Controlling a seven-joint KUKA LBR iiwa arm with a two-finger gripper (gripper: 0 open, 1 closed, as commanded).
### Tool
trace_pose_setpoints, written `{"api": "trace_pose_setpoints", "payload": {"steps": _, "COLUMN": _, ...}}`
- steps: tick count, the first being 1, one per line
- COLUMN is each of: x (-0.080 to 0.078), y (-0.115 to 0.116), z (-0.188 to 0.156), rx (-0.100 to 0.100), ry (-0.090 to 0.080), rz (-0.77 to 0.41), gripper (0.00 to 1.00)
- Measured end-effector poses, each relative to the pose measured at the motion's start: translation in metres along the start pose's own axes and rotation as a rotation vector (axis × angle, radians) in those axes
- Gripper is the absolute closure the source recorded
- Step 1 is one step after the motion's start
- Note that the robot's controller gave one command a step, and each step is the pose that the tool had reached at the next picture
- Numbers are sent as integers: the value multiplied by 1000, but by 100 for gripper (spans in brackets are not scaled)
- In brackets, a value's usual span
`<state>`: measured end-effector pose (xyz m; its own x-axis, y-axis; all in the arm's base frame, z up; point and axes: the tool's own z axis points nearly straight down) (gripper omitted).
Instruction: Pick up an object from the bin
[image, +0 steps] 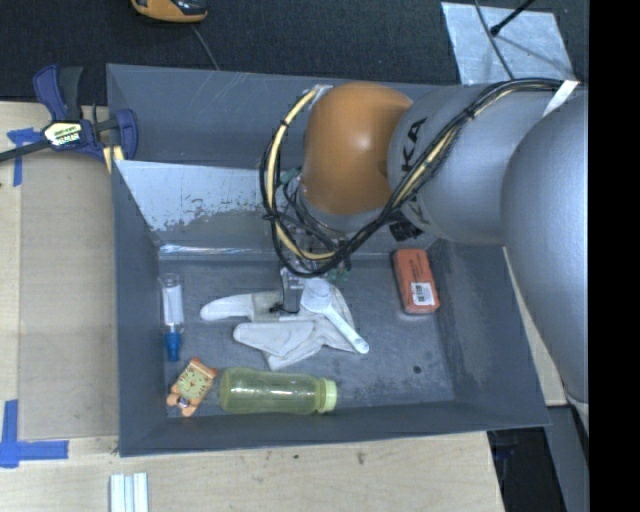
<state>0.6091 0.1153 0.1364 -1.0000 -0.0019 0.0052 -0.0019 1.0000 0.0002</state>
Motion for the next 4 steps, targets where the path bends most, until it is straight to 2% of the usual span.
{"api": "trace_pose_setpoints", "payload": {"steps": 1, "x": -2, "y": 0, "z": -5, "rx": -1, "ry": -8, "rz": 2, "gripper": 0}}
{"api": "trace_pose_setpoints", "payload": {"steps": 2, "x": 14, "y": 11, "z": 22, "rx": -1, "ry": -9, "rz": 34, "gripper": 0}}
{"api": "trace_pose_setpoints", "payload": {"steps": 3, "x": 19, "y": 16, "z": 44, "rx": 0, "ry": -7, "rz": -17, "gripper": 0}}
{"api": "trace_pose_setpoints", "payload": {"steps": 4, "x": 25, "y": 28, "z": 63, "rx": -2, "ry": -9, "rz": 101, "gripper": 100}}
